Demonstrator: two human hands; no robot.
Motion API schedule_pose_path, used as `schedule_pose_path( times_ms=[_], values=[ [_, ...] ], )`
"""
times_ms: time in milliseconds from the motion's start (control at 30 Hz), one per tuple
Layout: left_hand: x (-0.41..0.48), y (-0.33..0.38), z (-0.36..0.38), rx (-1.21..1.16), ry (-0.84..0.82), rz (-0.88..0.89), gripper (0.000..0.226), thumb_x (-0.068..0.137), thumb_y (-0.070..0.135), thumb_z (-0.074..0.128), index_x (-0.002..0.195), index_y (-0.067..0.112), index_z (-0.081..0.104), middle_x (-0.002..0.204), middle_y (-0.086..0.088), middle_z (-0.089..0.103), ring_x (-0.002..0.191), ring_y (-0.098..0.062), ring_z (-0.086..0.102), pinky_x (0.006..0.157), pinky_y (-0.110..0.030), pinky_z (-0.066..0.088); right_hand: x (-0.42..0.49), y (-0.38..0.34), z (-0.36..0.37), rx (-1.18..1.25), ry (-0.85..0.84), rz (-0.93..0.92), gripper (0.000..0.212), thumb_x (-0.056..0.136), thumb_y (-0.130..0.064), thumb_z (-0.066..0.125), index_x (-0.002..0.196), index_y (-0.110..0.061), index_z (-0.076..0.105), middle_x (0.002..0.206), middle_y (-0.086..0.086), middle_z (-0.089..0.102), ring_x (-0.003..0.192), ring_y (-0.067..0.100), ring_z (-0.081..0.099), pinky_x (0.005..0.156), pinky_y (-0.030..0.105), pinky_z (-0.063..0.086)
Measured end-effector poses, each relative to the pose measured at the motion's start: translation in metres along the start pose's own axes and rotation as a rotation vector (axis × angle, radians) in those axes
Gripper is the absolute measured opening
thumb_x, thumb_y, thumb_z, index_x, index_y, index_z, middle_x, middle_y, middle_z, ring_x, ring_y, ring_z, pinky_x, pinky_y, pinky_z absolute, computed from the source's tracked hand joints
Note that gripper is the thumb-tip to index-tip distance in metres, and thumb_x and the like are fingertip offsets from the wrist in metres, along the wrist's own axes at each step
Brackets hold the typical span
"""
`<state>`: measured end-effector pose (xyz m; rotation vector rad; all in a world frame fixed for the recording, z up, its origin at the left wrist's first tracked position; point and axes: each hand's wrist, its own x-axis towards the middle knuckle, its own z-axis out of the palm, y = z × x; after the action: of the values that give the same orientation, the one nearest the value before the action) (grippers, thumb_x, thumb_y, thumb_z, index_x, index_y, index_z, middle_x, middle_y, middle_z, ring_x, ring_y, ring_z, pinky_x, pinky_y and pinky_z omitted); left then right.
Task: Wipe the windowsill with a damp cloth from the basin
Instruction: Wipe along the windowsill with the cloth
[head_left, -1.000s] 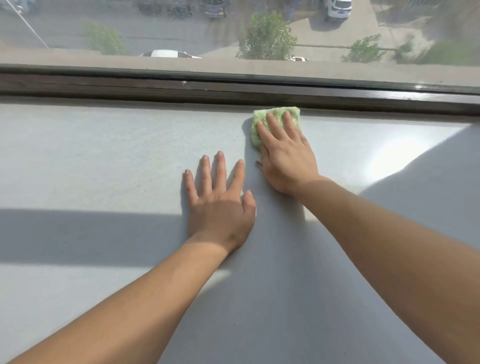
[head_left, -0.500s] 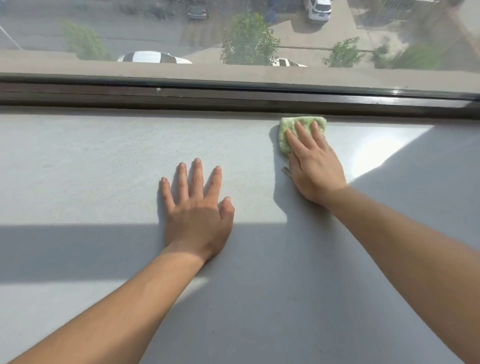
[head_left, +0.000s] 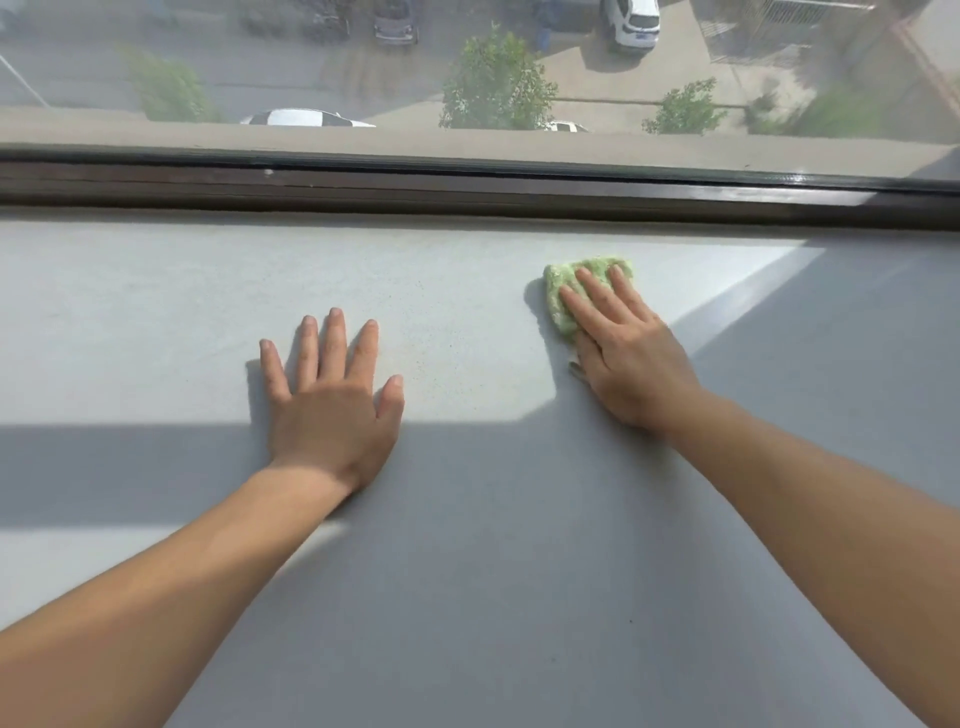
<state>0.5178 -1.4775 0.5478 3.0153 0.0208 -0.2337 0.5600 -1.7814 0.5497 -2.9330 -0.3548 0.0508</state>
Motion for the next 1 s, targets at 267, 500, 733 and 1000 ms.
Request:
schedule_pose_path(
  times_ms=[267, 500, 733, 1000],
  values=[
    [-0.102, 0.058, 0.023, -0.127, 0.006, 0.066, 0.073, 0.090, 0.057, 0.013, 0.157, 0.027, 0.019, 0.167, -0.005, 0.000, 0.153, -0.022, -0.009, 0.120, -0.051, -0.012, -0.067, -0.057, 0.012, 0.017, -0.023, -0.081, 0.061, 0.095, -0.039, 0.030, 0.154, -0.022, 0.028, 0.164, 0.001, 0.017, 0.152, 0.032, 0.004, 0.123, 0.044, 0.010],
    [-0.106, 0.066, 0.031, -0.018, 0.028, 0.048, 0.071, 0.092, 0.055, 0.011, 0.158, 0.029, 0.010, 0.167, -0.003, -0.008, 0.152, -0.020, -0.015, 0.121, -0.052, -0.008, -0.055, -0.004, -0.003, 0.033, -0.048, 0.221, 0.062, 0.097, -0.042, 0.025, 0.156, -0.027, 0.015, 0.166, -0.002, 0.003, 0.152, 0.026, -0.009, 0.123, 0.042, 0.004],
    [-0.107, 0.068, 0.028, -0.015, 0.015, 0.032, 0.072, 0.091, 0.056, 0.008, 0.158, 0.031, 0.004, 0.166, -0.001, -0.013, 0.150, -0.016, -0.020, 0.120, -0.050, -0.012, -0.145, -0.053, 0.004, 0.051, -0.131, -0.233, 0.068, 0.089, -0.041, 0.026, 0.155, -0.024, 0.026, 0.165, -0.004, 0.013, 0.153, 0.024, -0.001, 0.123, 0.040, 0.009],
    [-0.110, 0.068, 0.029, -0.026, 0.032, 0.031, 0.070, 0.092, 0.054, 0.012, 0.158, 0.030, 0.008, 0.167, -0.002, -0.009, 0.151, -0.017, -0.017, 0.120, -0.050, -0.012, -0.152, -0.057, 0.012, 0.078, 0.022, 0.122, 0.062, 0.096, -0.037, 0.027, 0.156, -0.022, 0.024, 0.165, 0.000, 0.012, 0.152, 0.029, -0.001, 0.123, 0.045, 0.009]
  ],
)
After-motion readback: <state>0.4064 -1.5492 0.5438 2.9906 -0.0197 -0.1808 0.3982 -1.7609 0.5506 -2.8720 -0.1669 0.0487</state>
